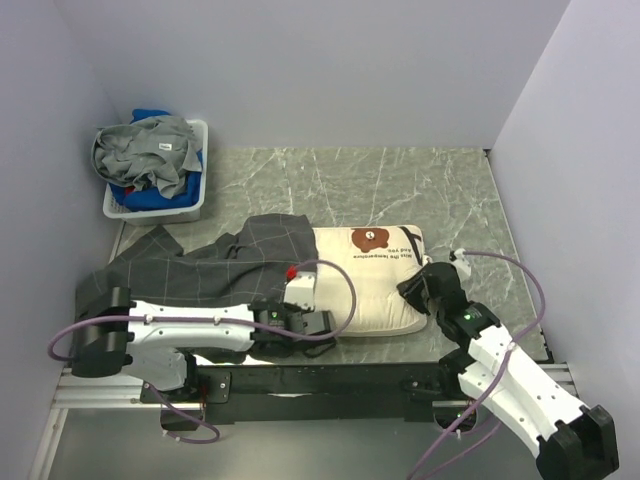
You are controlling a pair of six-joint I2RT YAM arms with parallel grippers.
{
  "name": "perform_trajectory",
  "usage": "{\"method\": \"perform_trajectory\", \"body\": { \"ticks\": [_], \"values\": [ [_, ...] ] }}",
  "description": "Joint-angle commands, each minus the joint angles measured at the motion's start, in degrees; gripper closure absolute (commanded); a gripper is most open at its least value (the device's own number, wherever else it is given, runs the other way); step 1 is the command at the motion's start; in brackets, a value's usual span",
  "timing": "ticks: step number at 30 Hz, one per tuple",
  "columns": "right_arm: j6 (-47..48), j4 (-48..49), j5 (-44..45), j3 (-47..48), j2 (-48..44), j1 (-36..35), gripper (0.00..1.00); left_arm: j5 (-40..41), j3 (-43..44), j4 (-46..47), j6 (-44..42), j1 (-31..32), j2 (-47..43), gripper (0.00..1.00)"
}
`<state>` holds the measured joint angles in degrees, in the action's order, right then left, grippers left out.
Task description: Put the pillow into the pillowcase
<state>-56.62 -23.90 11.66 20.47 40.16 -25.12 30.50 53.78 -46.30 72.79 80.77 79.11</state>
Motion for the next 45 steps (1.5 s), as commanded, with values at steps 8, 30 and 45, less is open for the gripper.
{"method": "perform_trajectory", "body": {
  "ticks": [8, 30, 45],
  "values": [
    [3.5, -5.4, -8.6, 5.5, -7.0, -0.4, 1.0, 3.8, 23.2, -10.3, -10.2, -1.3, 3.4, 0.7],
    [4.6, -2.5, -9.9, -0.1, -7.3, -0.4, 1.0, 2.9, -3.8, -1.7, 4.7, 2.4, -0.1, 0.28],
    [3.9, -7.4, -14.0, 9.1, -12.3, -1.9, 1.0, 6.6, 42.3, -6.8, -26.4, -1.5, 7.4, 0.99]
  ]
}}
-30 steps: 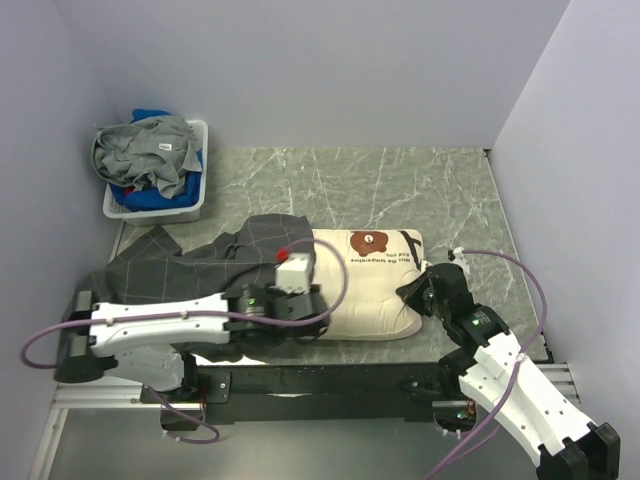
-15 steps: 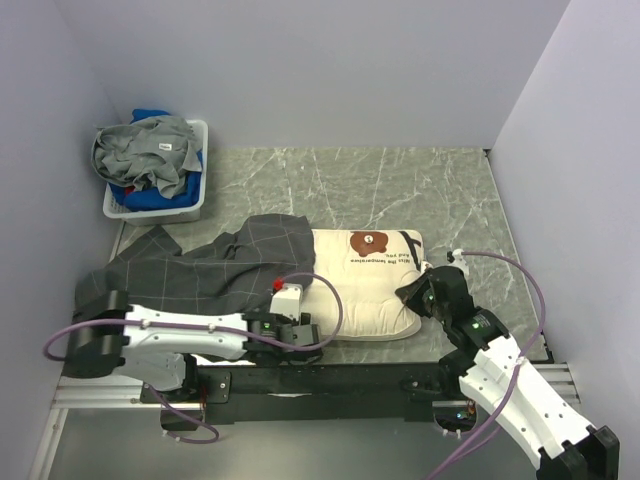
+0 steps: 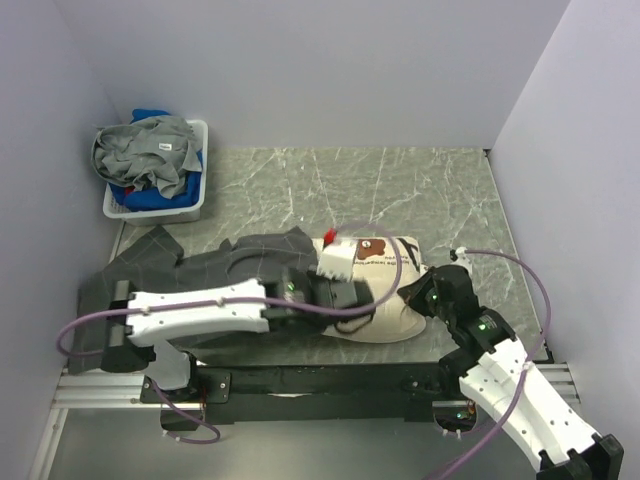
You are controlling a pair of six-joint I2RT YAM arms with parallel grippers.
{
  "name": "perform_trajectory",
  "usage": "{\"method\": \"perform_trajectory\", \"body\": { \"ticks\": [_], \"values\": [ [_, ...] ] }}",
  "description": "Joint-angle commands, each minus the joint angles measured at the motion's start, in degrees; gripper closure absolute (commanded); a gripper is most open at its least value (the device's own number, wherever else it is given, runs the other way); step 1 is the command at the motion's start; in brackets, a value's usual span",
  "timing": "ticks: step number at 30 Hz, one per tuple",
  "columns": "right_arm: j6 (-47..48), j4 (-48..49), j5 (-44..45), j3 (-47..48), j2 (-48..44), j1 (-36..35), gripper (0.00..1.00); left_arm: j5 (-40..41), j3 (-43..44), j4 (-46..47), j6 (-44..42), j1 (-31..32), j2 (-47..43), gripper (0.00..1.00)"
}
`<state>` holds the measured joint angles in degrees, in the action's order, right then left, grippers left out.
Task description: Put the pillow into the pillowcase
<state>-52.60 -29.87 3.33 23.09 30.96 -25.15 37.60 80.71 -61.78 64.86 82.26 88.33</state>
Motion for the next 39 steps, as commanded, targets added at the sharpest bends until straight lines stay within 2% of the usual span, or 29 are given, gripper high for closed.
{"method": "perform_trajectory", "body": {
  "ticks": [1, 3, 8, 9, 12, 13, 14, 16, 17, 19, 20, 22, 23, 27, 28, 32, 38, 39],
  "values": [
    [-0.5, -1.9, -5.7, 8.4, -3.4, -2.4, 1.0, -5.9, 17.3, 10.2, -24.3, -6.0, -2.0, 0.99],
    [-1.5, -2.3, -6.4, 10.1, -3.9, -4.3, 1.0, -10.2, 24.1, 11.8, -27.4, -8.6, -1.4, 0.99],
    [-3.6, -2.8, -4.7, 17.5, -1.4, -11.5, 1.0, -18.4, 39.5, 8.6, -33.7, -12.5, 3.4, 0.99],
    [-3.9, -2.8, -3.4, 18.6, -0.9, -14.2, 1.0, -19.8, 40.6, 8.3, -34.1, -14.6, 3.9, 0.99],
    [-4.7, -2.0, -3.5, 22.5, 1.6, -16.2, 0.98, -28.5, 40.7, 9.3, -34.9, -20.3, 3.3, 0.99],
    [-4.7, -1.5, -3.8, 23.8, 2.2, -16.8, 0.95, -31.3, 40.1, 10.3, -35.5, -21.9, 3.1, 0.99],
    [-5.0, -0.5, -3.9, 24.1, 2.9, -17.2, 0.82, -34.9, 40.3, 10.0, -35.5, -23.2, 3.4, 0.99],
    [-4.5, 0.0, -3.4, 25.7, 3.8, -17.5, 0.68, -37.1, 41.0, 9.1, -36.4, -26.0, 4.0, 0.99],
    [-3.1, -0.1, -1.3, 26.5, 5.0, -17.5, 0.57, -38.0, 42.1, 8.3, -36.6, -26.5, 4.7, 0.99],
    [-1.1, -0.9, 3.8, 28.8, 6.5, -17.5, 0.47, -39.6, 42.6, 7.7, -36.6, -26.9, 5.2, 0.99],
    [1.2, -0.6, 4.9, 29.3, 8.4, -17.3, 0.39, -40.1, 41.9, 8.2, -36.5, -26.9, 4.9, 0.99],
    [4.2, 1.1, 5.3, 29.9, 10.3, -17.3, 0.34, -40.2, 40.9, 8.5, -35.4, -27.9, 4.4, 0.99],
    [6.4, 1.8, 4.8, 29.8, 11.7, -17.3, 0.28, -41.1, 39.5, 9.6, -35.1, -28.8, 3.6, 0.99],
    [16.3, 5.6, 2.7, 28.9, 12.1, -17.3, 0.18, -51.1, 35.6, 12.4, -32.4, -37.6, 1.3, 0.98],
    [20.7, 8.0, -0.9, 28.8, 10.4, -17.3, 0.1, -52.2, 35.3, 12.5, -32.2, -38.7, 1.3, 0.98],
    [28.6, 11.8, -8.0, 28.5, 7.8, -18.4, 0.04, -54.0, 34.6, 13.3, -31.6, -40.1, 1.0, 0.98],
    [36.8, 6.1, -3.4, 29.0, 12.0, -25.7, 0.0, -54.0, 35.5, 13.1, -31.5, -40.7, 1.1, 0.97],
    [37.3, 5.6, -0.2, 28.6, 12.5, -26.7, 0.0, -54.0, 35.5, 13.0, -31.5, -40.8, 1.0, 0.97]
  ]
}}
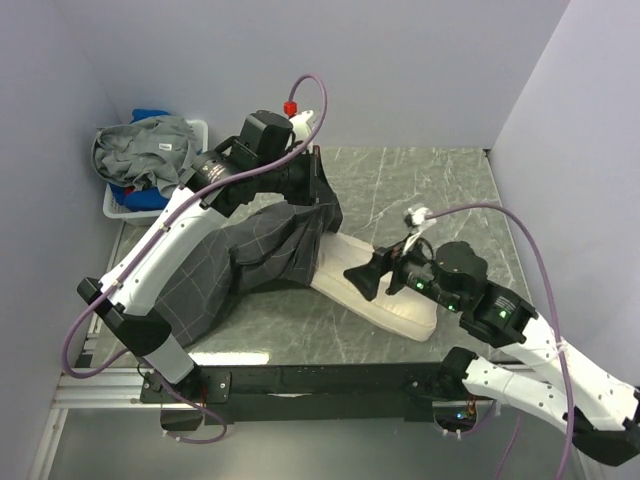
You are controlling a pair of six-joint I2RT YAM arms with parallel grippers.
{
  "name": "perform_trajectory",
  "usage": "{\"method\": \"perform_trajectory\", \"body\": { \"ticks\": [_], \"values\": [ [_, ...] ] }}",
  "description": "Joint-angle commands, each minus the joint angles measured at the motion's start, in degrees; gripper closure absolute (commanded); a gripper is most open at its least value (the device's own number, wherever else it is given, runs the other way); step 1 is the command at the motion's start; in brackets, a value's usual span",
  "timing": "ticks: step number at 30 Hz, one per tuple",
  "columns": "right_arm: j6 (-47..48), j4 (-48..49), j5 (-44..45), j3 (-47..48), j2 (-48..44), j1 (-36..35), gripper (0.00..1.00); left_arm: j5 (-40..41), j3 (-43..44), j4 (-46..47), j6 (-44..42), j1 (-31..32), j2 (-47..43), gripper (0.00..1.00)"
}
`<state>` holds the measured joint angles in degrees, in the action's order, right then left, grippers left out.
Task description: Put the pillow into the pillowcase
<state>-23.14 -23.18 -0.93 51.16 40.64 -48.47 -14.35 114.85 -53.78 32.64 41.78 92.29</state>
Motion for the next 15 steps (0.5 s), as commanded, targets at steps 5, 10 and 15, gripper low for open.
{"method": "perform_trajectory", "body": {
  "ticks": [5, 10, 15],
  "values": [
    [10.6, -3.1, 10.1, 0.7, 8.4, -10.0, 0.0, -2.3, 1.8, 4.7, 0.4, -0.6, -2.9, 0.97],
    [13.0, -5.1, 15.7, 2.5, 16.2, -13.1, 0.0, -1.8, 2.2, 4.2, -0.1, -0.7, -3.2, 0.97],
    [14.4, -4.7, 18.1, 2.4, 19.0, -13.5, 0.03, -1.6, 2.3, 3.8, -0.8, -0.7, -3.7, 0.96]
  ]
}}
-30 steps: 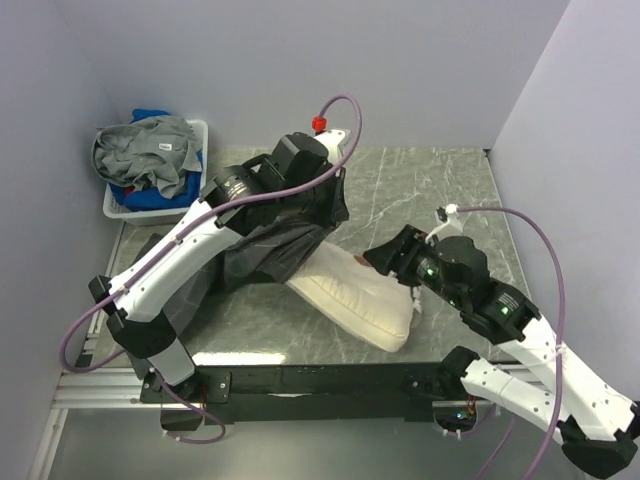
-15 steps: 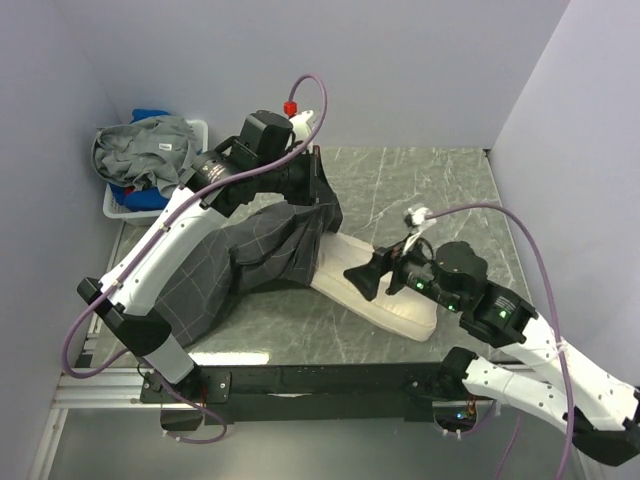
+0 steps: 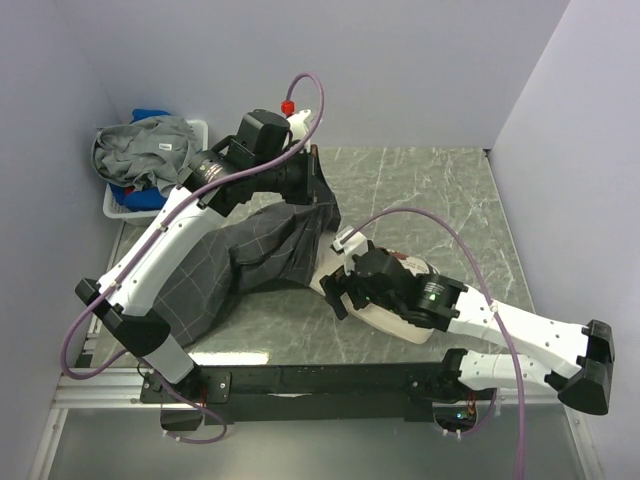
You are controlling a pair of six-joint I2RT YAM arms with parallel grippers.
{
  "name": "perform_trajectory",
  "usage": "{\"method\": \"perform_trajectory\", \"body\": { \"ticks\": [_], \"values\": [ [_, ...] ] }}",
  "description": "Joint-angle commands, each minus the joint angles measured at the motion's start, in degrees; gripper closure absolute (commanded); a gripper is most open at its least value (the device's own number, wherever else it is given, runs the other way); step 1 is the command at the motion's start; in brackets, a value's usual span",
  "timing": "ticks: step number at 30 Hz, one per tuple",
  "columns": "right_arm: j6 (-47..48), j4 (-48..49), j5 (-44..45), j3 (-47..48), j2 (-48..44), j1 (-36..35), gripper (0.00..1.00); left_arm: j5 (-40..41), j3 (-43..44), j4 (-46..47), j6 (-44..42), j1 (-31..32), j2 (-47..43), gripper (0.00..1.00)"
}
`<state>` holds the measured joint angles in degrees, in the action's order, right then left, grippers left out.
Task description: Put the pillow into the pillowcase
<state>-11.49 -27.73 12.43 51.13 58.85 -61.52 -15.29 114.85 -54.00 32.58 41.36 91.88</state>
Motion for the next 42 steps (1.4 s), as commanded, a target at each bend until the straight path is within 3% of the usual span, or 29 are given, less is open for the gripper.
{"method": "perform_trajectory", "body": {
  "ticks": [1, 3, 4, 7, 10, 16, 21, 22, 24, 25, 28, 30, 31, 34, 38, 42],
  "values": [
    [3.2, -0.5, 5.2, 2.7, 2.0, -0.4, 0.11, -0.7, 2.5, 3.9, -0.8, -0.3, -3.5, 0.96],
    [3.4, -1.2, 8.1, 4.0, 3.3, -0.4, 0.25, -0.9, 2.7, 4.0, -1.0, -0.3, -3.7, 0.96],
    [3.1, -2.4, 8.9, 4.8, 4.7, -0.4, 0.46, -1.2, 2.8, 4.1, -1.0, -0.2, -3.8, 0.96],
    [2.2, -4.4, 7.5, 9.1, 5.8, -0.3, 0.81, -2.0, 3.1, 4.2, -1.6, -0.2, -3.6, 0.96],
    [-0.1, -4.5, -1.8, 15.4, 3.6, 0.0, 0.94, -3.2, 2.6, 4.4, -2.2, -0.1, -3.2, 0.95],
    [-8.4, -9.4, -11.4, 28.2, 4.0, 5.1, 1.0, -3.2, 1.0, 5.8, -3.0, 1.8, -2.8, 0.87],
    [-15.4, 0.2, -20.7, 15.8, 1.7, 16.6, 1.0, 1.6, 0.3, 6.4, -3.6, 6.3, -1.6, 0.76],
    [-16.4, 2.3, -22.1, 13.0, 1.1, 18.4, 1.0, 2.4, -0.7, 7.1, -3.3, 6.7, -2.1, 0.62],
    [-18.7, 8.6, -26.7, 5.1, -0.7, 22.8, 1.0, 5.4, -3.1, 9.4, -2.8, 7.8, -3.4, 0.46],
    [-19.1, 9.9, -27.5, 3.1, -0.8, 24.1, 1.0, 7.4, -3.7, 9.8, -2.7, 8.1, -3.9, 0.31],
    [-19.8, 12.7, -29.3, -2.6, -0.8, 27.8, 1.0, 15.2, -5.2, 10.8, -3.1, 10.5, -6.5, 0.15],
    [-19.9, 14.6, -31.1, -3.8, -0.2, 30.2, 1.0, 21.6, -6.4, 10.4, -2.4, 11.1, -8.4, 0.15],
    [-19.8, 15.0, -31.5, -4.1, 0.2, 30.8, 1.0, 28.7, -7.2, 9.7, -2.1, 12.2, -9.1, 0.15],
    [-19.2, 16.5, -34.1, -3.8, 1.4, 33.0, 1.0, 42.3, -15.2, 10.2, -0.2, 13.7, -13.4, 0.17],
    [-18.1, 16.5, -36.2, -2.5, 3.5, 34.3, 1.0, 49.5, -35.2, 13.6, 4.2, 13.8, -19.4, 0.18],
    [-18.6, 17.4, -37.1, -2.4, 3.8, 34.5, 1.0, 50.4, -51.1, 22.4, 6.3, 13.8, -24.7, 0.14]
  ]
}}
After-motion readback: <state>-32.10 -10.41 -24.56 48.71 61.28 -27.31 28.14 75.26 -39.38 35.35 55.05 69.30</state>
